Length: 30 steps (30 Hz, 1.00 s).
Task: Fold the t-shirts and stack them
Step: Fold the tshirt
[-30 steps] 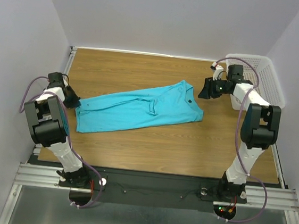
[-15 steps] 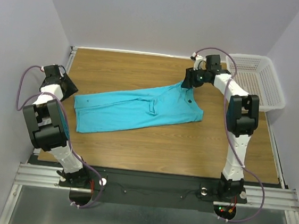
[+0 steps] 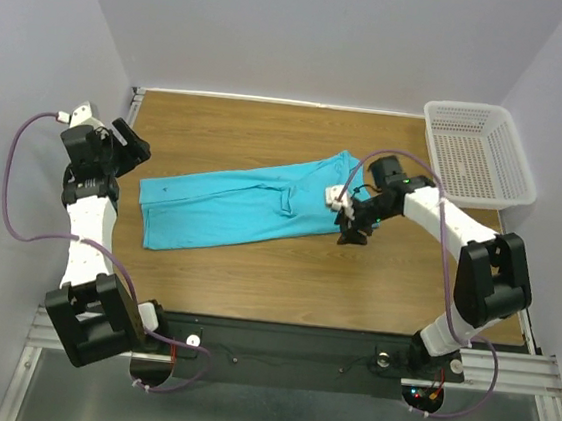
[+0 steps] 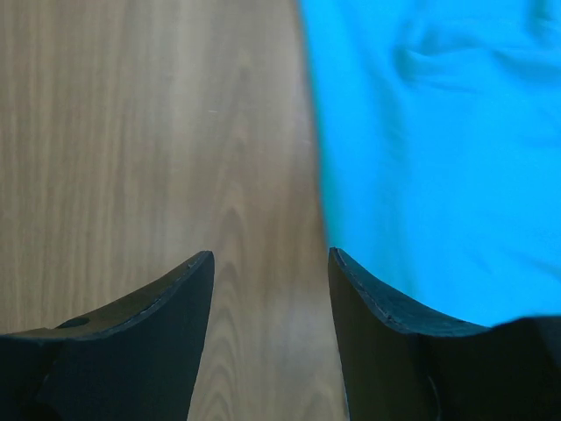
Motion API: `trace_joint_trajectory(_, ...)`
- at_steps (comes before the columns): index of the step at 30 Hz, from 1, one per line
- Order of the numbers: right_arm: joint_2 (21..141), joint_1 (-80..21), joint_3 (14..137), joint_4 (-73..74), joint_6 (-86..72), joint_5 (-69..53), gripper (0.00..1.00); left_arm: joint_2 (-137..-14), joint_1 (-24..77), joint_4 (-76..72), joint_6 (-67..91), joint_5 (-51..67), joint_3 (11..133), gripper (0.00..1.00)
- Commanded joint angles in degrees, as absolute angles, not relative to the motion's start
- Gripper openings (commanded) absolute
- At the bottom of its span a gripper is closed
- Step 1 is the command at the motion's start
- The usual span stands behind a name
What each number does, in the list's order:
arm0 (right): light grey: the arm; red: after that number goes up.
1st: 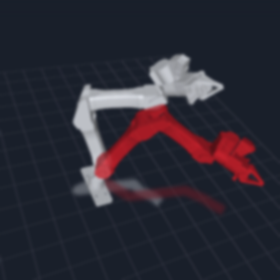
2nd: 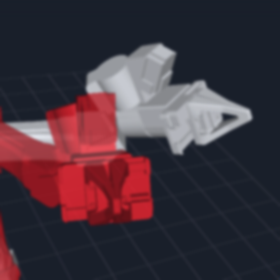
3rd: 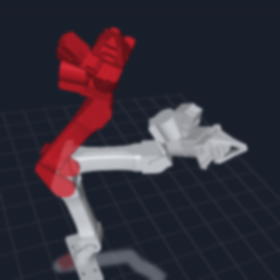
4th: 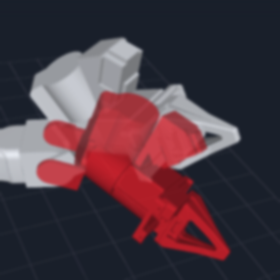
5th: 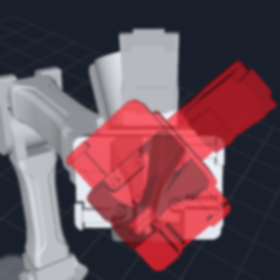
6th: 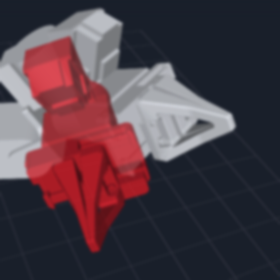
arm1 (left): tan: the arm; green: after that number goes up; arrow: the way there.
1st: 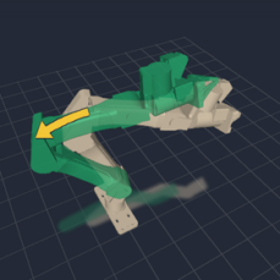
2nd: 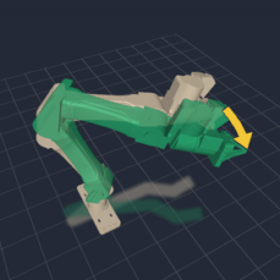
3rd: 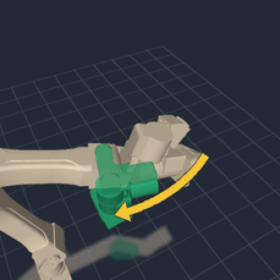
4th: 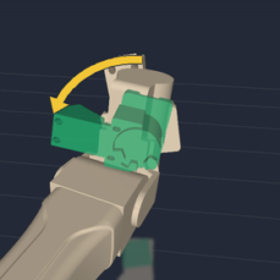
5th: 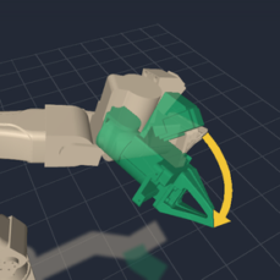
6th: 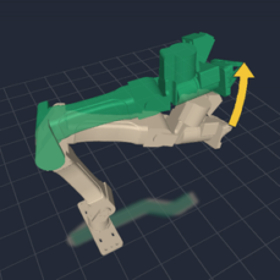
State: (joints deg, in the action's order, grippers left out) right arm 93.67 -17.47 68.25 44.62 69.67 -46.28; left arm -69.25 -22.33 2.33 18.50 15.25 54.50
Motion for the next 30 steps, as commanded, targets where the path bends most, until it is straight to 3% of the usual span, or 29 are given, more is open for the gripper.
trace_joint_trajectory(1, 91.2, -24.4, 64.3, 40.4, 76.2, -39.5, 0.59, -65.3, -22.6, 1.7, 19.8, 21.6, 51.0, 0.85)
trace_joint_trajectory(8, 96.3, -30.5, 64.9, 31.2, 69.3, -28.9, 0.51, -62.7, -22.6, 5.6, 17.6, 23.1, 51.2, 0.85)
trace_joint_trajectory(14, 101.2, -34.2, 67.5, 28.0, 66.9, -24.7, 0.50, -61.4, -22.5, 6.8, 17.0, 23.7, 51.3, 0.85)
trace_joint_trajectory(30, 105.8, -36.0, 69.8, 27.0, 65.1, -23.6, 0.49, -60.7, -22.6, 7.4, 17.9, 26.8, 52.3, 0.84)
